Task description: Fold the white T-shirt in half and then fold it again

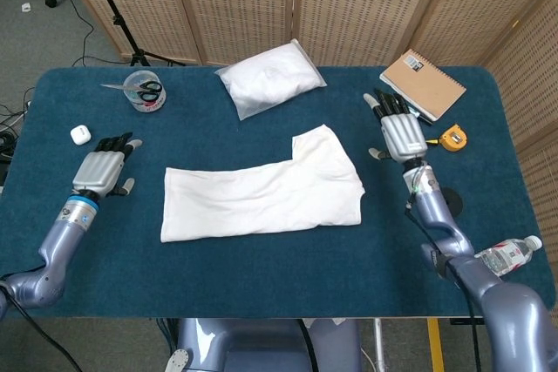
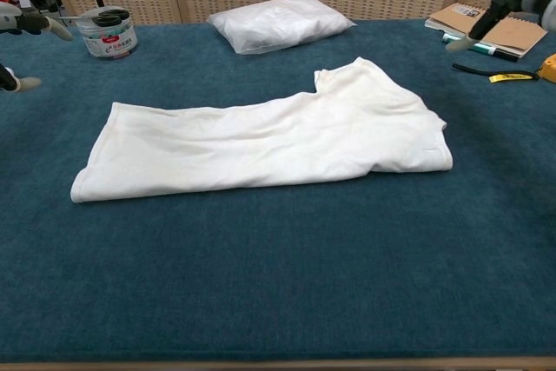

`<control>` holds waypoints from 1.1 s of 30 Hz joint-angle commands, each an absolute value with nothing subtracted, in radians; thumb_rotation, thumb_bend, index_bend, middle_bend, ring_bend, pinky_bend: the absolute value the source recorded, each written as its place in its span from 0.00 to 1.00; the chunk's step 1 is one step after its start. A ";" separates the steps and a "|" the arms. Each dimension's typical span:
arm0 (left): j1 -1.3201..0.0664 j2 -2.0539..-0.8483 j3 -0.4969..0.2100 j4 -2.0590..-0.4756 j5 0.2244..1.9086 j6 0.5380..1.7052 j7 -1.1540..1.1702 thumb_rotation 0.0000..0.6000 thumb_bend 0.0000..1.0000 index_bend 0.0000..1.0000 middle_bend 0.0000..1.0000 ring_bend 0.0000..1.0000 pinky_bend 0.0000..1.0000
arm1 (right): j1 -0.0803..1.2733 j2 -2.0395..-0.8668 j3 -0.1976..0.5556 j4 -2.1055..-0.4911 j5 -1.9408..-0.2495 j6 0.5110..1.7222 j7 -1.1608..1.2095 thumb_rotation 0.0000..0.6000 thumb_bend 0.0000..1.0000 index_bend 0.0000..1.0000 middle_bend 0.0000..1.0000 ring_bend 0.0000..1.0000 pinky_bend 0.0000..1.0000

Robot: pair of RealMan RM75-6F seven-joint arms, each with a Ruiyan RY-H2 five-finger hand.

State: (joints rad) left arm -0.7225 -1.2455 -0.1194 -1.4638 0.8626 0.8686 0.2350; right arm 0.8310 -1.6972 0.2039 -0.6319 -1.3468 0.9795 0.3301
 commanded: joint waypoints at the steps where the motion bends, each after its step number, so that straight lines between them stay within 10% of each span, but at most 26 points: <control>1: -0.708 -1.249 -0.110 -1.484 0.861 0.901 0.267 1.00 0.43 0.00 0.00 0.00 0.00 | 0.615 -1.482 0.133 -1.012 -1.366 1.170 0.209 1.00 0.00 0.00 0.00 0.00 0.00; 17: -0.704 -1.276 -0.080 -1.505 0.853 0.903 0.348 1.00 0.42 0.00 0.00 0.00 0.00 | 0.347 -1.318 0.030 -1.391 -1.417 1.418 0.070 1.00 0.00 0.00 0.00 0.00 0.00; 33: -0.808 -1.467 -0.148 -1.333 0.672 0.848 0.459 1.00 0.43 0.12 0.00 0.00 0.00 | 0.299 -1.318 0.042 -1.383 -1.481 1.449 0.119 1.00 0.00 0.00 0.00 0.00 0.00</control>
